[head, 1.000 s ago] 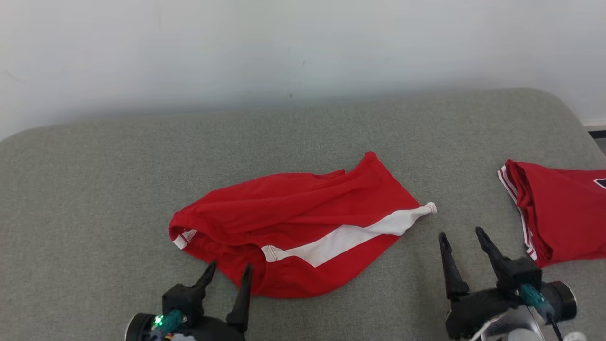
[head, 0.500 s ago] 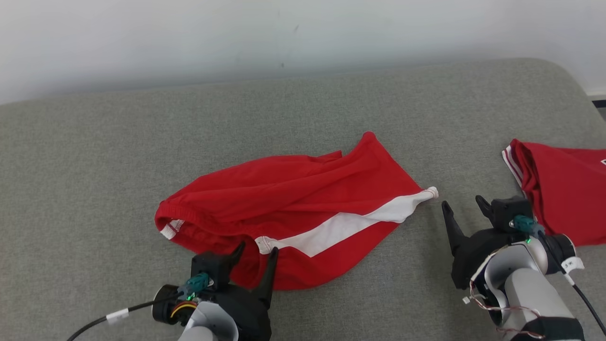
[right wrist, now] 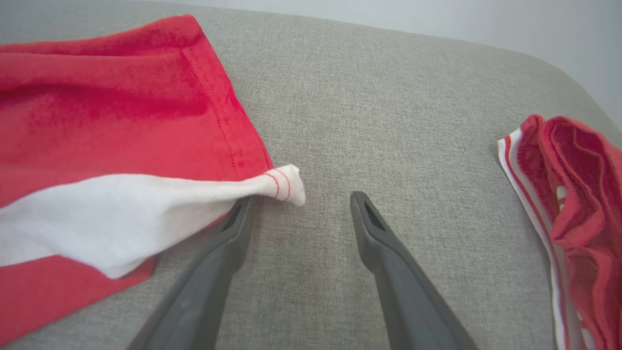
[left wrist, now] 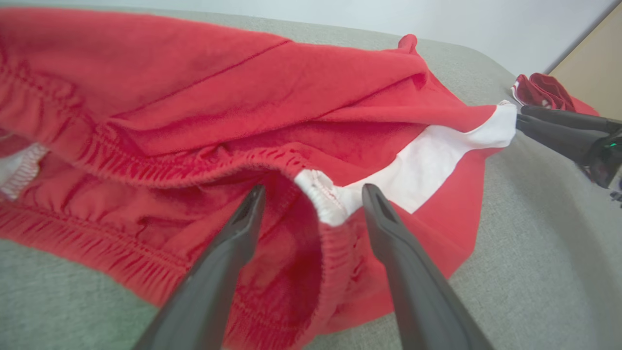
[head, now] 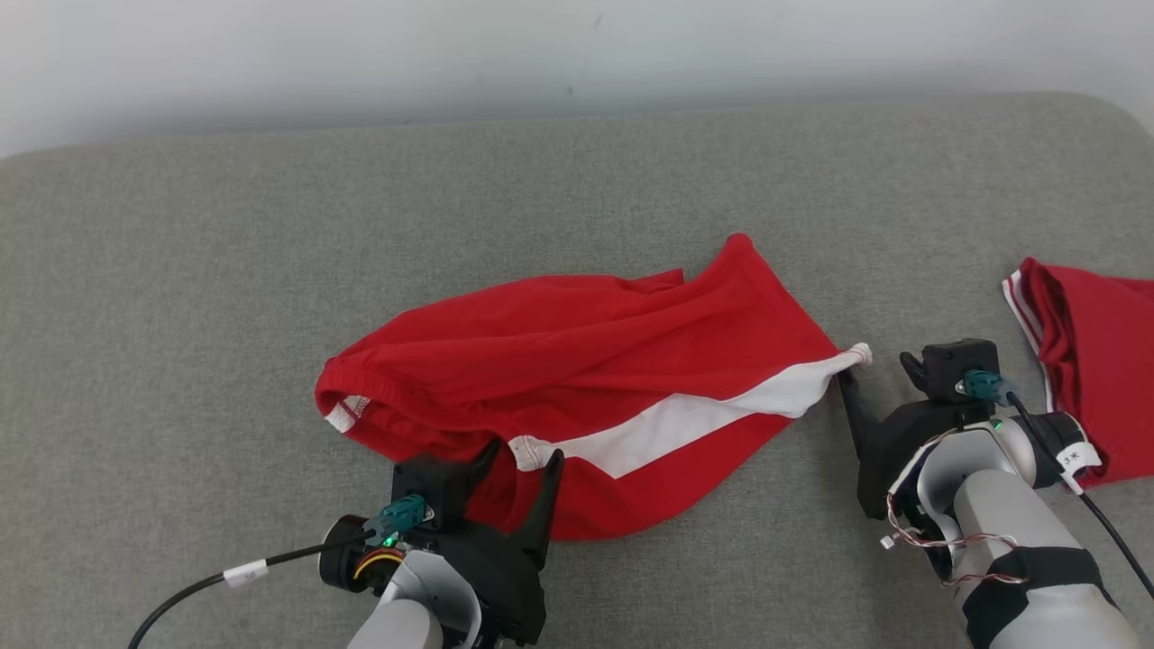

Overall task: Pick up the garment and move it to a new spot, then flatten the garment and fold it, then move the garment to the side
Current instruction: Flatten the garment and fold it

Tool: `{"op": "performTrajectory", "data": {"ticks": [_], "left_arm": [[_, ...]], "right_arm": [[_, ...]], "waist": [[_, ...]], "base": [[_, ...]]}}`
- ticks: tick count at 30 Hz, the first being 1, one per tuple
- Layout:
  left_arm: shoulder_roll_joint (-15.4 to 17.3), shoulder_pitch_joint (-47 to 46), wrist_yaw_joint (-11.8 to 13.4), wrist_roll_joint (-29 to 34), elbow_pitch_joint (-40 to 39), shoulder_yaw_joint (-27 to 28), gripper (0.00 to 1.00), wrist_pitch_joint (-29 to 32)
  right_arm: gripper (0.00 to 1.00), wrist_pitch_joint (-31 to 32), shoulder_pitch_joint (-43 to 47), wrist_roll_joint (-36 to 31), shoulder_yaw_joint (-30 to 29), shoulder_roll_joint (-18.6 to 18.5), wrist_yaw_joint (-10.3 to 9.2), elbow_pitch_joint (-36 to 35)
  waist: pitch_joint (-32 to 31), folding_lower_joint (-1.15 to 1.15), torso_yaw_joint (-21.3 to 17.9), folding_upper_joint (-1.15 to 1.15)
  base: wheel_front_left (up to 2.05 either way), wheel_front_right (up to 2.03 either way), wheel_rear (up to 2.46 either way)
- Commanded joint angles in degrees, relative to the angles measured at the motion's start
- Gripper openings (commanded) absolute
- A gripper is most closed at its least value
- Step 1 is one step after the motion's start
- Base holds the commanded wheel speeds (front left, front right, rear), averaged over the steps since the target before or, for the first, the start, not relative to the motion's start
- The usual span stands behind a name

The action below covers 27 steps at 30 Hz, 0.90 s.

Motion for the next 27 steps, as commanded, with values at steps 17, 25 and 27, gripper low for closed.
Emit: {"op": "performTrajectory", "data": {"ticks": [17, 25, 27], "left_arm": [[0.22, -0.46, 0.31, -2.59, -3.17, -1.53, 1.00, 0.95], [0.18, 0.57, 0.02, -3.37, -4.29, -2.56, 0.85, 1.93], [0.30, 0.79, 0.29, -3.68, -4.41, -2.53, 0.77, 2.57]], "right_arm": [[0.99, -4.55, -5.82, 2.55, 10.94, -2.90, -0.16, 7.27], [1.00, -6.58, -7.09, 2.24, 11.19, -3.47, -0.16, 9.76], [1.00, -6.87, -7.47, 2.21, 11.30, -3.32, -0.16, 10.28]], "waist": [[1.05, -0.01, 1.50, -0.01], [0.66, -0.01, 1.27, -0.01], [0.66, -0.01, 1.25, -0.01]], "base": [[0.00, 0.00, 0.00], [0.00, 0.00, 0.00], [0.00, 0.00, 0.00]]}}
